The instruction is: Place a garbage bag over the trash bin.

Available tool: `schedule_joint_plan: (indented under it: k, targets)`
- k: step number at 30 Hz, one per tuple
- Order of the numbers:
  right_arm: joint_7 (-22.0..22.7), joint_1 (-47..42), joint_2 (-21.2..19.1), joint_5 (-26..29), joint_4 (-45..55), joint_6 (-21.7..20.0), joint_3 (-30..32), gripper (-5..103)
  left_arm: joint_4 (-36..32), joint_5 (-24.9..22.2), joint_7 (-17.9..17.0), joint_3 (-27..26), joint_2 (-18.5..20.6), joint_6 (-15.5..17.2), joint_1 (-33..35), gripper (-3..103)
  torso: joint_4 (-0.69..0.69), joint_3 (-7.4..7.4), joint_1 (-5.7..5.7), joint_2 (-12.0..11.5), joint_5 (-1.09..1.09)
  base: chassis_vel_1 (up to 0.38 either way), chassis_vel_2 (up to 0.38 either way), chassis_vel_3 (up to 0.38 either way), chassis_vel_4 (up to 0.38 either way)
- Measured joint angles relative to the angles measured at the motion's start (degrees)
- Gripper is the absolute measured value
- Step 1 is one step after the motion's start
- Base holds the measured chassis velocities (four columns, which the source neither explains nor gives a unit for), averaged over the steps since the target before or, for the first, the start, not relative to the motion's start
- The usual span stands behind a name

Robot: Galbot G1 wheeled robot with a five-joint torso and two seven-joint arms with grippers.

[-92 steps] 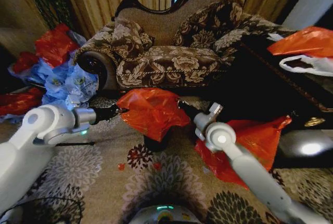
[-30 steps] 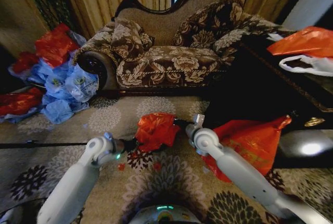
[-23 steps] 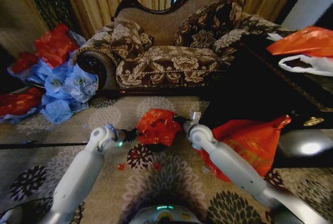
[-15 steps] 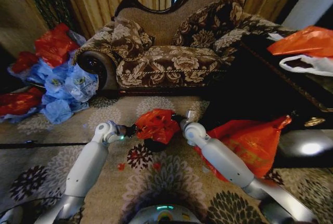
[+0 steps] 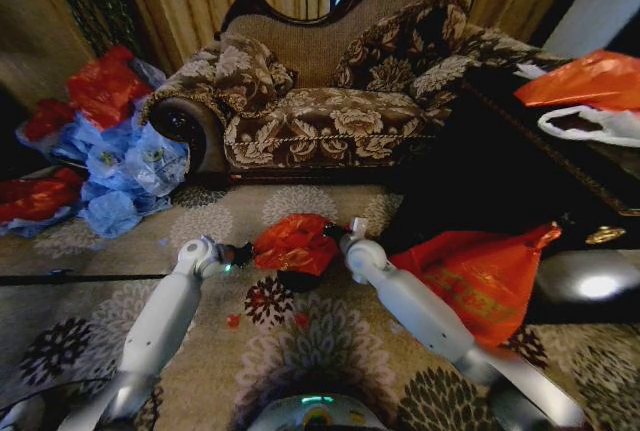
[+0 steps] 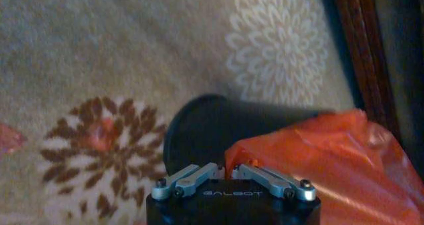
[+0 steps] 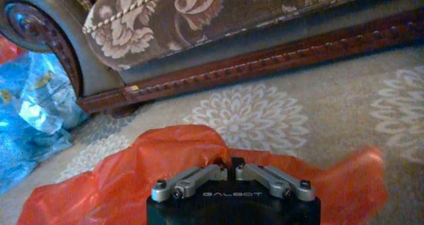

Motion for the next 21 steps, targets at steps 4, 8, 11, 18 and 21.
schedule_joint_plan:
  k: [4, 8, 11, 18, 21]
  targets:
    - [0.79, -2.13, -1.77, 1.08, 4.17, -0.84, 0.7, 0, -3.91, -1.83, -1.22, 0.37, 0.81, 0.25, 1.74, 0, 0.01, 0.0, 0.0, 0.0, 0.02, 0.0, 0.0, 0.0, 0.0]
    - [1.07, -3.34, -2.89, 1.33, 5.85, -1.46, 0.73, 0, -4.39, -1.89, -1.58, 1.71, -0.1, 0.64, 1.68, 0, 0.01, 0.0, 0.0, 0.0, -0.01, 0.0, 0.0, 0.0, 0.0]
    - [0.92, -3.32, -2.77, 1.14, 5.19, -1.54, 0.73, 0, -2.71, -1.04, -1.29, 2.08, -1.0, 0.84, 0.41, 0, 0.0, 0.0, 0.0, 0.0, 0.0, 0.0, 0.0, 0.0, 0.0]
    - [-0.39, 0.78, 0.91, -0.8, -4.0, -1.01, 0.03, 0, 4.48, 3.74, 0.91, 2.27, -4.02, 0.8, -4.75, 0, 0.0, 0.01, 0.01, 0.0, -0.01, 0.0, 0.0, 0.0, 0.0]
    - [-1.06, 2.46, 2.1, -1.33, -6.63, -0.7, 0.04, 0, 5.98, 4.92, 1.58, 1.97, -4.46, 0.8, -5.85, 0, 0.0, 0.01, 0.01, 0.0, 0.01, 0.0, 0.0, 0.0, 0.0]
